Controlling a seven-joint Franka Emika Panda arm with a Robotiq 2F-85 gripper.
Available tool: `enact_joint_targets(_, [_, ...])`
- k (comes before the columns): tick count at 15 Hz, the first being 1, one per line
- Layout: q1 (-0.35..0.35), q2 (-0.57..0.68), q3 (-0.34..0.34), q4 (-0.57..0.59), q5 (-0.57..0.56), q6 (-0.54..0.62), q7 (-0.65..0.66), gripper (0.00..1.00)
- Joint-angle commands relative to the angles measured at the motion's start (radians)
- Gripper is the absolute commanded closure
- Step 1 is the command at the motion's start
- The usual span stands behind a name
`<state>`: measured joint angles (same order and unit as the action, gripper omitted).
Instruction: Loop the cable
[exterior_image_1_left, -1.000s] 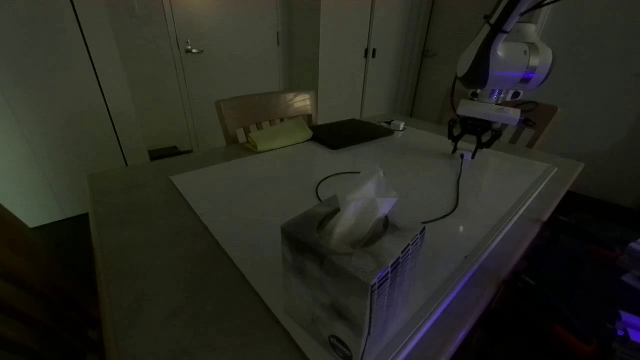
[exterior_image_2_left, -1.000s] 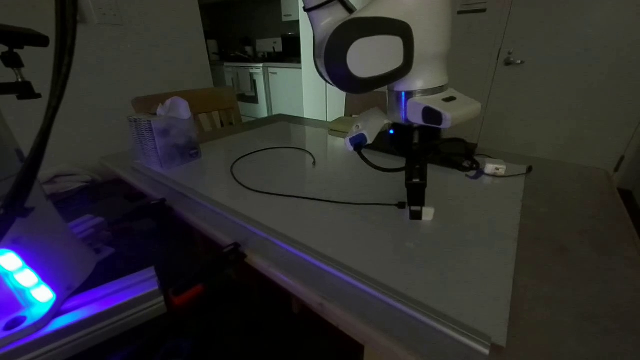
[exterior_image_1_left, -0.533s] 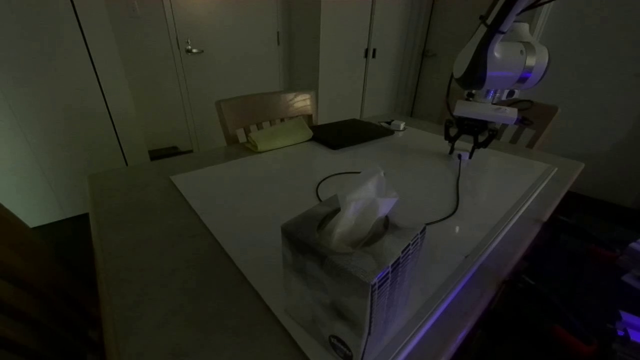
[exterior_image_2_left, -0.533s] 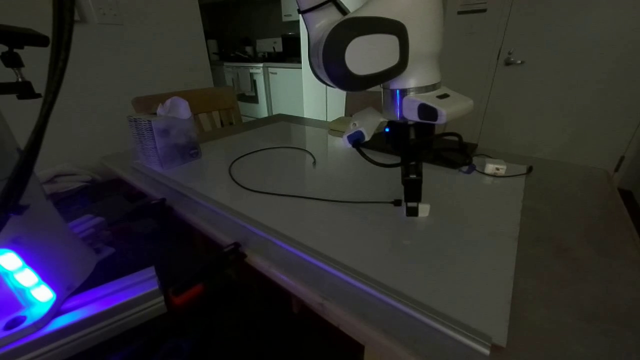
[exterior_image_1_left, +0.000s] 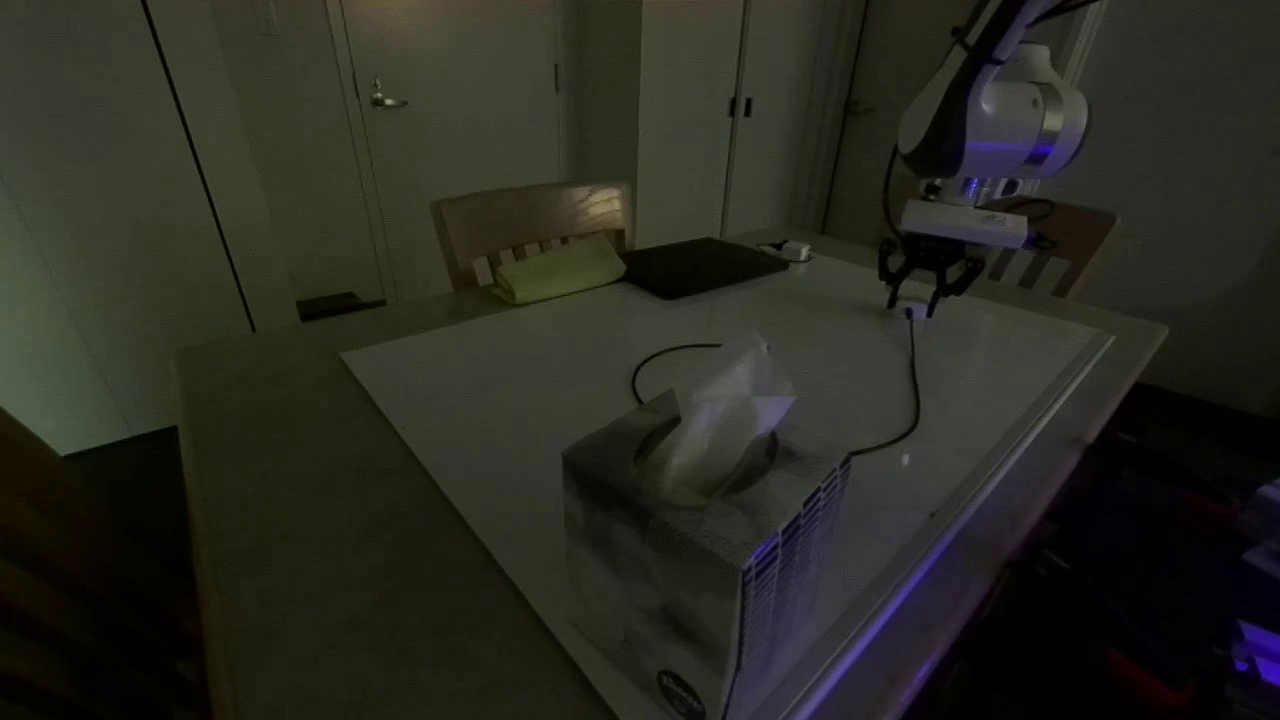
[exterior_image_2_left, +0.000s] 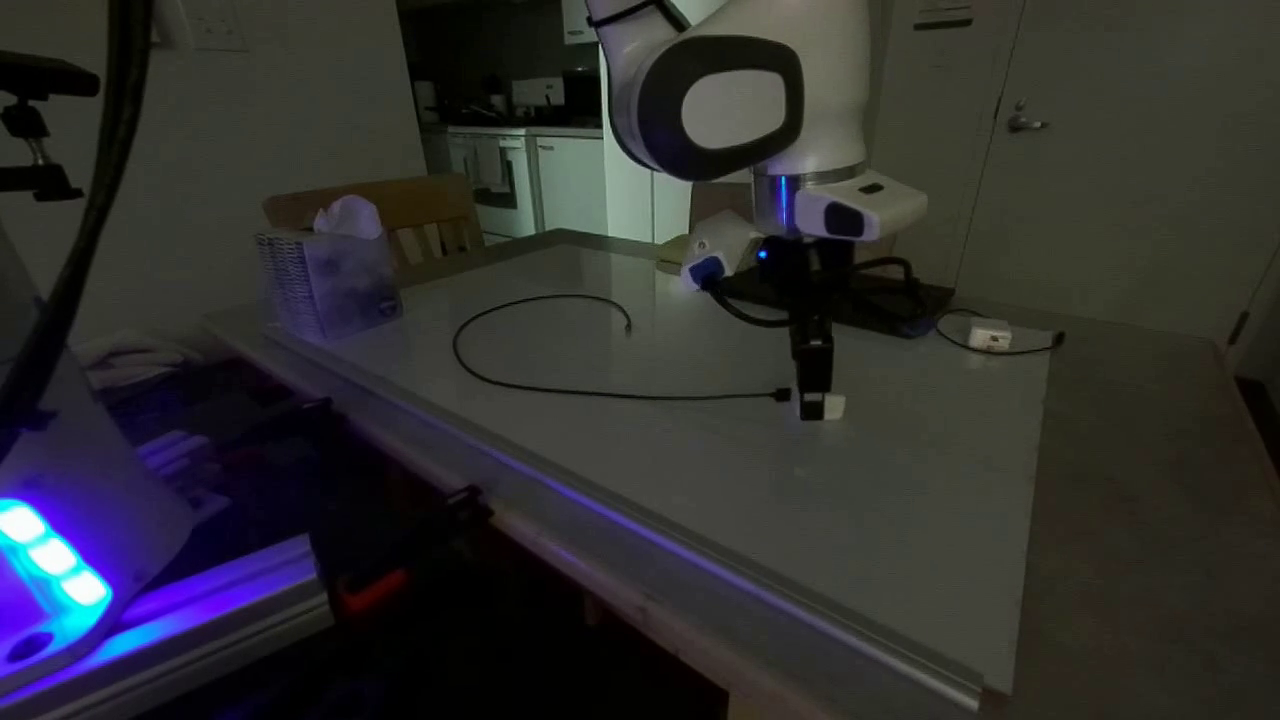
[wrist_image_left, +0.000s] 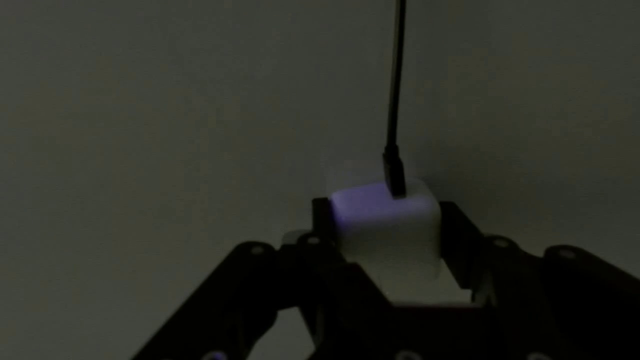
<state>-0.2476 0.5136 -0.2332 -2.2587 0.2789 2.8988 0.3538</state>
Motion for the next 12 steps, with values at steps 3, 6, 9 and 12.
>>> enact_joint_targets(3, [0.061,-0.053,0.081,0.010,-0.064,-0.064,-0.115,0.71])
enact_joint_targets(6, [0.082,-0.038,0.086,0.010,-0.053,-0.032,-0.099,0.46])
enact_joint_targets(9, [0.084,-0.041,0.094,0.010,-0.055,-0.035,-0.120,0.46])
enact_joint_targets(12, [0.081,-0.042,0.092,0.010,-0.056,-0.036,-0.126,0.46])
